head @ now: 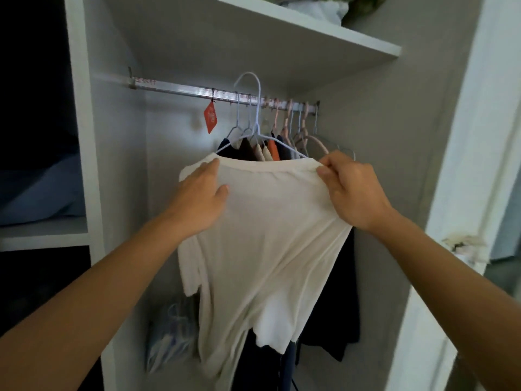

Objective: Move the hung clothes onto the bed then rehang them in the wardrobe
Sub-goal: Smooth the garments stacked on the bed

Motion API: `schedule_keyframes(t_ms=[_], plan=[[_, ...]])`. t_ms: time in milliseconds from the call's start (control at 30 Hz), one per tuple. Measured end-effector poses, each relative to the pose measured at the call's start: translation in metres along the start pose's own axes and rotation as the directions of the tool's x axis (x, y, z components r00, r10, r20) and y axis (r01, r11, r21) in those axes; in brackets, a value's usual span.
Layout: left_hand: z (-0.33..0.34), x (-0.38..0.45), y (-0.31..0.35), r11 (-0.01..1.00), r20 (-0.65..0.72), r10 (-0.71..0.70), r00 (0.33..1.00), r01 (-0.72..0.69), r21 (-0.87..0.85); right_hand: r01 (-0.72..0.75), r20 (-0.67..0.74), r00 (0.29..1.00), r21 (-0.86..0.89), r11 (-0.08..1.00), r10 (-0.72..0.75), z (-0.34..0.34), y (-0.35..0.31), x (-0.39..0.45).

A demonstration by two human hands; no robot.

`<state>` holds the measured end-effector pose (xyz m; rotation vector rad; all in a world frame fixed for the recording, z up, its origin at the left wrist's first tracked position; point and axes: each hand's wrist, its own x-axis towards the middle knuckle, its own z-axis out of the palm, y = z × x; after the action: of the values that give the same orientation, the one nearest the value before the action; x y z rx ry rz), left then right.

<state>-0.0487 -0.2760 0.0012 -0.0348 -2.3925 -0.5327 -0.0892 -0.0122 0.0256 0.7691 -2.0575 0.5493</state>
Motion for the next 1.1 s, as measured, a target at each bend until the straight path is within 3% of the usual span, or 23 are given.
schedule_keyframes(t_ms=[200,333,567,767,1100], plan=[[0.007,-0.013,0.008,0.992,-0.058,0.088,0.994,-0.093,-0.083,-0.121,-0.025,0.992,0.062,0.991,0.123,-0.051,-0.006,-0.044],[0.006,-0.02,0.016,0.967,-0.064,0.156,0.986,-0.166,-0.195,-0.237,-0.064,0.969,0.007,0.971,0.237,-0.083,-0.019,-0.076],[0.017,-0.038,0.057,0.898,-0.198,0.256,0.946,-0.308,-0.314,-0.421,-0.158,0.899,-0.062,0.905,0.407,-0.145,-0.036,-0.138],[0.036,-0.064,0.126,0.722,-0.149,0.271,0.951,-0.303,-0.622,-0.538,-0.183,0.838,-0.122,0.834,0.514,-0.21,-0.042,-0.198],[0.059,-0.137,0.281,0.438,0.002,0.419,0.908,-0.2,-0.877,-0.686,-0.405,0.717,-0.263,0.679,0.567,-0.345,-0.069,-0.303]])
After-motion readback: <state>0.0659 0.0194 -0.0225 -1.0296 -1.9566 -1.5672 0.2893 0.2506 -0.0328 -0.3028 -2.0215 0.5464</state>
